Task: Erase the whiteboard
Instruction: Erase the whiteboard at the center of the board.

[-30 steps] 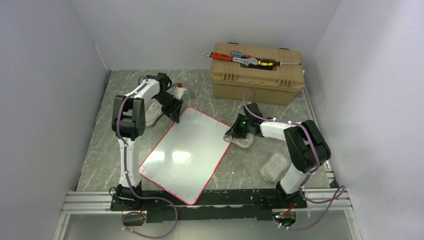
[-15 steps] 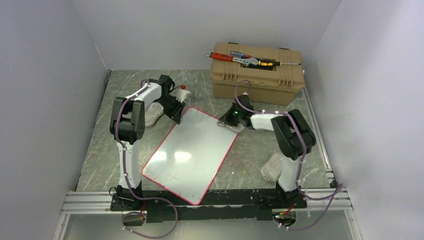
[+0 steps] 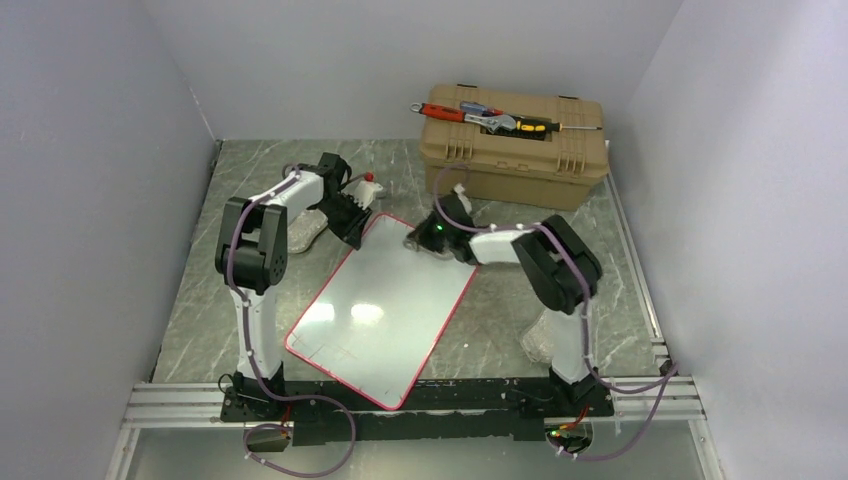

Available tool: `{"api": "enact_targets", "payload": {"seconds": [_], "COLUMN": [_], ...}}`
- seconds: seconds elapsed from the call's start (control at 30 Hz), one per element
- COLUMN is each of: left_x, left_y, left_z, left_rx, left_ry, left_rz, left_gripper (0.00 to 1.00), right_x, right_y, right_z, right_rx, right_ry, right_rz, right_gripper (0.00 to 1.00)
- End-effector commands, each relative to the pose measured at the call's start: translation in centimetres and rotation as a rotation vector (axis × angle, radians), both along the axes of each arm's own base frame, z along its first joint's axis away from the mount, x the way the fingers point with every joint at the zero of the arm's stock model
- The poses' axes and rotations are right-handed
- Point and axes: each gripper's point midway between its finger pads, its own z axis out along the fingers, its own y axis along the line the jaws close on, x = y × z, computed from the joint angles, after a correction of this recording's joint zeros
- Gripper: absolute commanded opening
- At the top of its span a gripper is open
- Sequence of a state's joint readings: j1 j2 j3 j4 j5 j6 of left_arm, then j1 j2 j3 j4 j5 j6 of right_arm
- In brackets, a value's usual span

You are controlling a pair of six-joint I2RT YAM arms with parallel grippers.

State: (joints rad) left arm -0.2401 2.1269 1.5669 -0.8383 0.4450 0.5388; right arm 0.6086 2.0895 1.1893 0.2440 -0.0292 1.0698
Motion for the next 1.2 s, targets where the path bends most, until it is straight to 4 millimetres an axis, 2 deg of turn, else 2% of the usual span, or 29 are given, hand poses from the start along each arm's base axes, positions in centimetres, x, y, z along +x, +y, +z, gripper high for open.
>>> {"api": "enact_targets", "payload": {"seconds": [0.0,0.03,0.1,0.2,0.3,0.33,0.37,0.4,0.47,0.57,0.63,0.7,0.73,0.8,0.9,0.93,0.97,1.03,1.1,1.17], "left_x": [-8.8,-8.9,-9.7,-10.5,-11.0,-11.3,-11.4,-11.5,-11.6,-11.6,-11.9,-12.2,-12.4,-12.5,-12.6,-12.6,-12.6,-12.6,-12.6,-12.7], "left_y": [0.9,0.8,0.7,0.3,-0.1,-0.2,-0.2,-0.3,-0.2,-0.1,0.0,-0.1,-0.1,-0.2,-0.3,-0.3,-0.3,-0.3,-0.3,-0.4], "left_z": [-5.7,-5.6,-5.6,-5.8,-6.1,-6.3,-6.4,-6.4,-6.4,-6.1,-6.1,-6.2,-6.2,-6.3,-6.2,-6.2,-6.2,-6.2,-6.2,-6.1], "left_rx": [0.093,0.088,0.086,0.079,0.071,0.074,0.077,0.078,0.083,0.087,0.086,0.081,0.076,0.067,0.059,0.058,0.059,0.059,0.056,0.052], "left_ry": [0.308,0.307,0.32,0.342,0.368,0.376,0.38,0.38,0.375,0.366,0.373,0.387,0.394,0.391,0.389,0.389,0.385,0.386,0.389,0.394], "left_rz": [-0.068,-0.075,-0.093,-0.113,-0.115,-0.115,-0.117,-0.119,-0.123,-0.131,-0.133,-0.131,-0.13,-0.129,-0.13,-0.132,-0.134,-0.134,-0.129,-0.127], "left_gripper": [0.31,0.31,0.31,0.31,0.31,0.3,0.3,0.29,0.29,0.29,0.27,0.25,0.25,0.22,0.2,0.2,0.2,0.2,0.19,0.19], "right_x": [-8.9,-10.3,-12.2,-12.6,-10.8,-10.1,-8.9,-6.6,-4.2,-2.6,-3.2,-4.9,-6.4,-8.9,-13.6,-14.2,-14.3,-13.3,-10.8,-7.6], "right_y": [-12.0,-13.6,-15.7,-16.0,-13.6,-12.6,-10.7,-8.3,-4.9,-2.2,-2.7,-4.9,-6.5,-9.8,-15.0,-15.8,-16.1,-15.5,-13.9,-11.4], "right_z": [-7.7,-8.0,-8.2,-7.9,-7.3,-7.9,-7.6,-6.6,-5.9,-5.9,-6.3,-6.7,-7.0,-6.1,-7.0,-7.0,-7.0,-7.0,-6.8,-6.5], "right_rx": [-0.263,-0.273,-0.278,-0.298,-0.291,-0.287,-0.266,-0.248,-0.259,-0.257,-0.27,-0.311,-0.336,-0.343,-0.364,-0.363,-0.362,-0.358,-0.368,-0.367], "right_ry": [0.239,0.254,0.277,0.268,0.245,0.259,0.255,0.229,0.212,0.223,0.238,0.25,0.266,0.259,0.289,0.291,0.288,0.284,0.266,0.235], "right_rz": [-0.123,-0.136,-0.135,-0.117,-0.11,-0.106,-0.087,-0.074,-0.05,-0.02,-0.018,-0.027,-0.036,-0.074,-0.133,-0.144,-0.15,-0.144,-0.127,-0.106], "right_gripper": [0.0,0.0,0.0,0.0,0.0,0.0,0.0,0.0,0.0,0.0,0.0,0.0,0.0,0.0,0.0,0.0,0.0,0.0,0.0,0.0]}}
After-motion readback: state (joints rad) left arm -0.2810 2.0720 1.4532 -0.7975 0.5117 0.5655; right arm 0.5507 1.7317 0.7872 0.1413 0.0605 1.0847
